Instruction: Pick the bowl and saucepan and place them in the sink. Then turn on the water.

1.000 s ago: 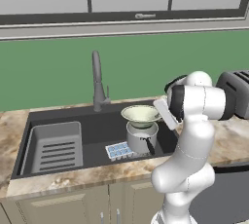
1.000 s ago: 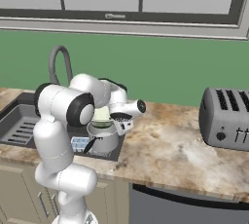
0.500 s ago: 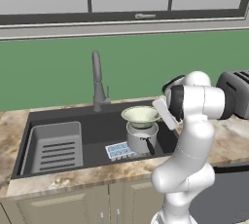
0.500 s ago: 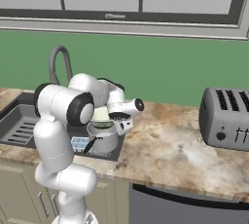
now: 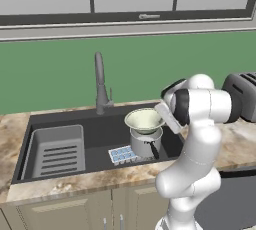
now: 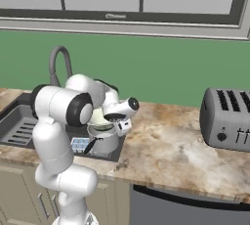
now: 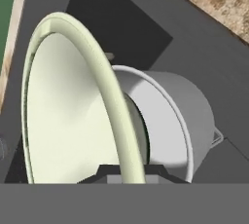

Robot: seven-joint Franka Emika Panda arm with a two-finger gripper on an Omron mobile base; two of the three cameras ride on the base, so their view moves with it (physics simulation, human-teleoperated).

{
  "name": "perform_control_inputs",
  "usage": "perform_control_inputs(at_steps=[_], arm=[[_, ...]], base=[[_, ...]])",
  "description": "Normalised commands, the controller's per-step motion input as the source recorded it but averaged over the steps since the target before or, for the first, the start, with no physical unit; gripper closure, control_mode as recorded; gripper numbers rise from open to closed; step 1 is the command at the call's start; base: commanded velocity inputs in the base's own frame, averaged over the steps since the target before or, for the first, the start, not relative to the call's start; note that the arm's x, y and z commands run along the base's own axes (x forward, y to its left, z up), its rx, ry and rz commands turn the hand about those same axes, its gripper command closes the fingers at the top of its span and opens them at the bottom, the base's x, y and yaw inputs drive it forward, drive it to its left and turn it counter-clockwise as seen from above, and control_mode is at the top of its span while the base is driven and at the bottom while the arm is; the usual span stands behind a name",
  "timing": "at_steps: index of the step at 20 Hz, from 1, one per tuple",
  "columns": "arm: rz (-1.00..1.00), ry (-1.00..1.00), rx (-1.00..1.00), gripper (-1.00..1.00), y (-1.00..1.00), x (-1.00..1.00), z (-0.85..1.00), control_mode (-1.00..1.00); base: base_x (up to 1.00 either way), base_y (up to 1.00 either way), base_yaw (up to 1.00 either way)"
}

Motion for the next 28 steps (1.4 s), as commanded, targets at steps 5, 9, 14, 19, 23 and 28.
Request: perform_control_inputs(at_steps=[5, 9, 14, 19, 23, 28], arm=[[-0.06, 0.01, -0.03, 1.0, 0.02, -0.02, 0.0, -1.0], [-0.04, 0.05, -0.01, 1.0, 0.0, -0.11, 0.0, -1.0], [-0.03, 0.07, -0.01, 1.0, 0.0, -0.17, 0.0, -1.0], [-0.02, 0.07, -0.01, 1.0, 0.0, -0.12, 0.0, -1.0], [-0.01, 0.03, -0.01, 1.0, 0.0, -0.05, 0.0, -1.0], [0.0, 0.0, 0.0, 1.0, 0.0, 0.0, 0.0, -1.0]], base=[[0.0, 0.0, 0.0], [0.0, 0.0, 0.0], [0.0, 0.0, 0.0], [0.0, 0.0, 0.0], [0.0, 0.0, 0.0], [0.0, 0.0, 0.0]])
